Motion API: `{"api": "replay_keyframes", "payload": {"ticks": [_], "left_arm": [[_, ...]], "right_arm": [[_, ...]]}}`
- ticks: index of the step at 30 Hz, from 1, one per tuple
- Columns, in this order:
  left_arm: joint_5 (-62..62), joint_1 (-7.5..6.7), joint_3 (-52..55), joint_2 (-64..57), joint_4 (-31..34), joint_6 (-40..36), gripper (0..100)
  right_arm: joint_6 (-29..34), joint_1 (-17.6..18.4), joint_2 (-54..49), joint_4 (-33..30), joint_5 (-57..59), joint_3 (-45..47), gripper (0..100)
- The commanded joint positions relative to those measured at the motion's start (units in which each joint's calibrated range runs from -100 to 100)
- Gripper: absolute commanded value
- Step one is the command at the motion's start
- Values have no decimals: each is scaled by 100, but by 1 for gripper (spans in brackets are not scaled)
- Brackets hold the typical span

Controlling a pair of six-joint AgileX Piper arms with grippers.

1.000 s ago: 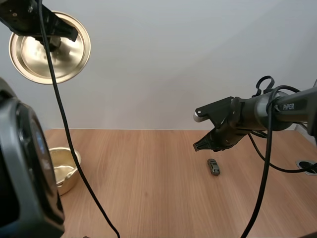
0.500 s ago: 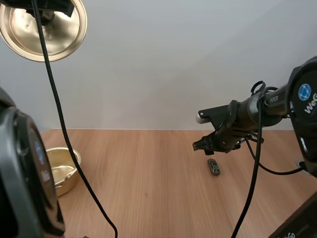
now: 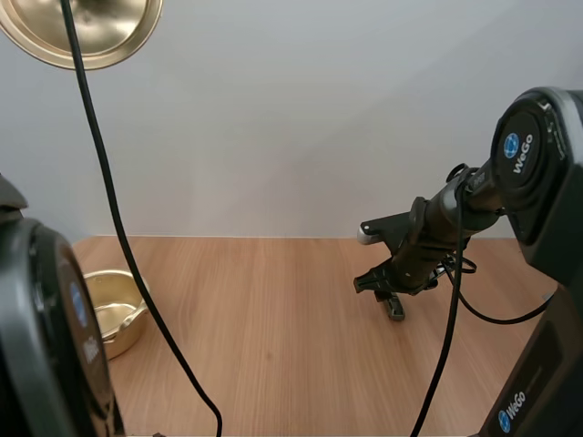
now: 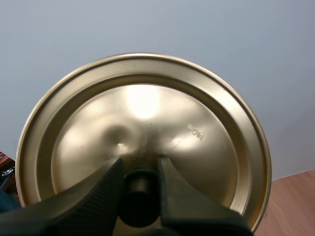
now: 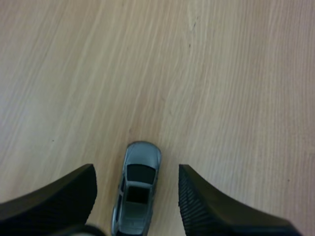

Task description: Open the pot, put the car inside, and close it

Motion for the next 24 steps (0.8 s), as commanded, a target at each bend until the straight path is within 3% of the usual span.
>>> {"api": "replay_keyframes", "payload": {"ticks": [1, 3, 5, 6, 8, 9, 13, 16, 24], "left_arm": [[9, 2, -1, 0, -3, 1, 0], [9, 2, -1, 0, -3, -16, 0], [9, 2, -1, 0, -3, -16, 0], [9, 2, -1, 0, -29, -12, 0], [9, 2, -1, -61, -41, -41, 0], [9, 2, -1, -77, -41, -41, 0], [9, 2, -115, -206, -51, -264, 0], [9, 2, -250, -345, -93, -574, 0], [9, 2, -331, -907, -130, -1067, 0]], "right_arm": [[1, 2, 136, -39, 5, 2, 79], [1, 2, 283, -128, 5, 2, 78], [1, 2, 436, -198, -17, 2, 66], [1, 2, 508, -223, -87, 2, 53], [1, 2, 616, -252, -255, 2, 11], [-41, 2, 648, -252, -399, 2, 0], [-656, 139, 541, -9, -761, -174, 0], [-1120, 512, 206, 446, -491, -608, 0], [-1348, 2061, -513, 1435, 399, -1963, 0]]}}
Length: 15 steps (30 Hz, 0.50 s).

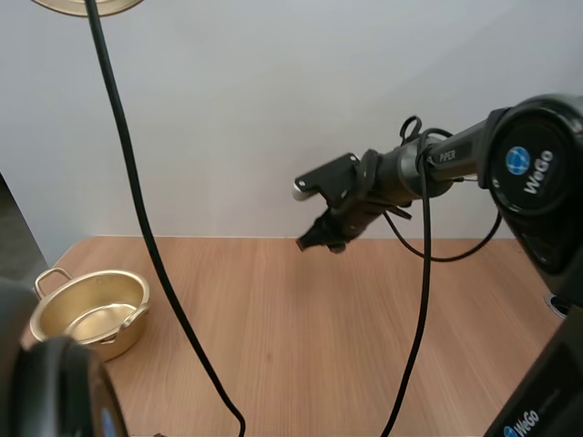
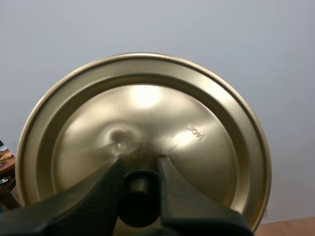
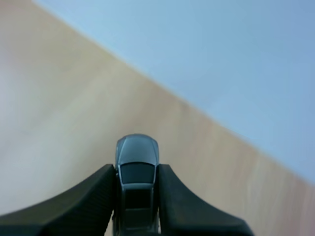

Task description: Open the pot, put the car inside, and close it

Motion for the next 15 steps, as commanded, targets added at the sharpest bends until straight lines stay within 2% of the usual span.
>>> {"api": "replay_keyframes", "payload": {"ticks": [1, 8, 15], "left_arm": [[-83, 2, 4, -132, 4, -59, 0], [-858, 2, 4, -598, 140, -229, 0], [-1198, 2, 4, -965, 192, -229, 0]], "right_arm": [[5, 1084, -23, 304, 218, -566, 0], [-94, 2149, 133, 346, 278, -1097, 0], [-337, 2662, 376, 346, 289, -1374, 0]]}}
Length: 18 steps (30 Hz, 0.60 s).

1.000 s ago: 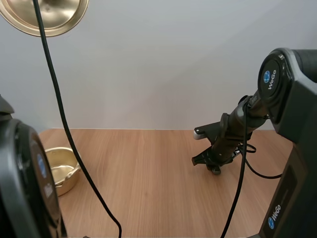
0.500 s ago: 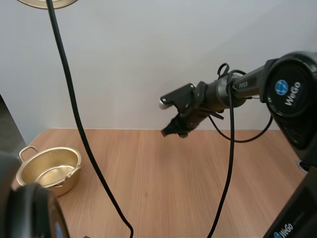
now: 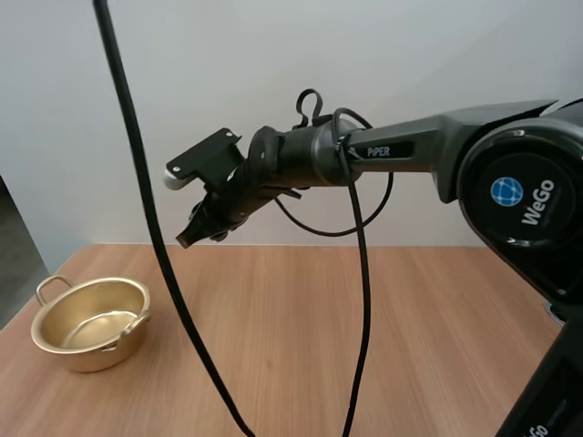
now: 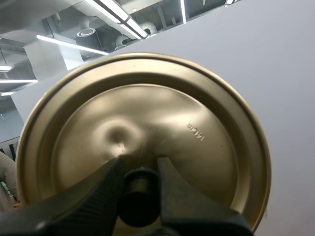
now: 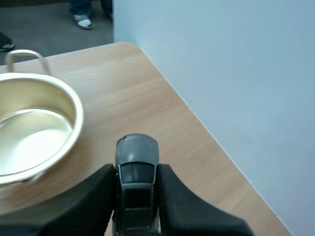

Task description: Open the pot, put the car inside, and close it

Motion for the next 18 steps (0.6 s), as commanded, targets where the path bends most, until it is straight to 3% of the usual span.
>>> {"api": "replay_keyframes", "payload": {"ticks": [1, 7, 18], "left_arm": [[4, 2, 4, -51, 34, -13, 0], [22, 2, 4, -117, 147, -225, 0], [71, 2, 4, -117, 285, -225, 0]], "right_arm": [[-165, 1011, 80, 3, -14, -105, 0], [-216, 1221, 479, 3, -48, -620, 0], [-308, 1221, 1314, -44, -498, -744, 0]]}}
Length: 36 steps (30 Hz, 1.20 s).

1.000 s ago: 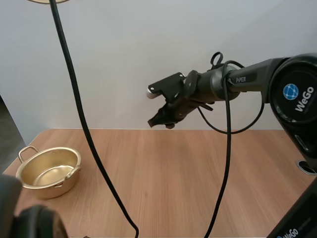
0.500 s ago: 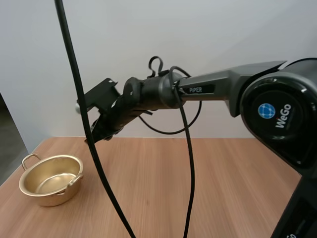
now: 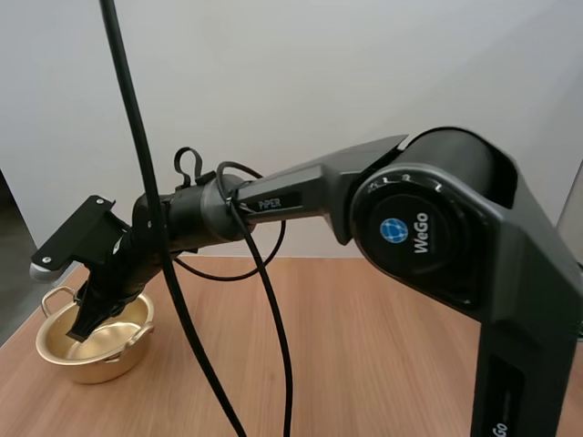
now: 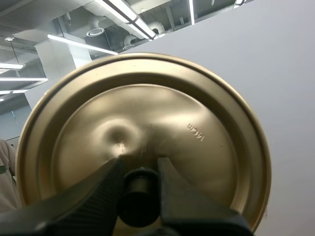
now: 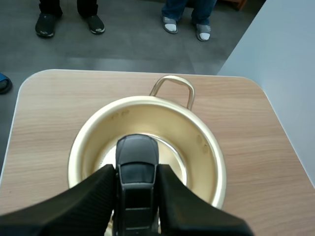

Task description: Open the pot, put the car inside, and close it

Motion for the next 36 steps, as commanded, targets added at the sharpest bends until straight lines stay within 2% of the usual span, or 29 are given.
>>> {"api": "replay_keyframes", "payload": {"ticks": [1, 6, 7, 8, 11, 12, 13, 14, 15, 17, 19, 20, 25, 29, 36], "left_arm": [[13, 2, 4, 0, 3, -1, 0], [13, 2, 4, 0, -11, 20, 0], [13, 2, 4, 0, -22, 19, 0], [13, 2, 4, 17, -33, 19, 0], [50, 2, 4, 17, -33, 19, 0], [69, 2, 4, 17, -44, 30, 0], [88, 2, 4, 28, -42, 38, 0], [103, 2, 4, 31, -42, 38, 0], [121, 2, 4, 61, -17, 52, 0], [238, 2, 4, 136, 78, 51, 0], [457, 2, 19, 251, 262, -3, 0], [556, 2, 86, 312, 424, -114, 0], [1148, 2, 894, 660, 1528, -464, 0], [1148, 2, 1868, 901, 1686, -415, 0], [1148, 2, 4160, 1512, 1832, -200, 0]], "right_arm": [[-9, -4, 142, -33, -202, -4, 0], [-35, -4, 469, -33, -675, -4, 0], [-43, -4, 516, -77, -797, -4, 11], [-43, -4, 558, -167, -931, -4, 29], [-43, -4, 639, -200, -1118, -4, 87], [-43, -4, 639, -200, -1138, -4, 97], [-43, -4, 625, -200, -1122, -4, 100], [-33, -13, 571, -213, -1036, -4, 95], [-33, -40, 502, -213, -884, -4, 85], [12, -105, 319, -213, -541, -4, 52], [116, -224, 67, -213, -179, -4, 11], [186, -315, -97, -213, 11, -4, 0], [558, -1048, -978, -255, 809, 9, 0], [660, -1705, -1598, -255, 1408, 9, 0], [648, -2827, -2689, -282, 2488, 9, 0]]}}
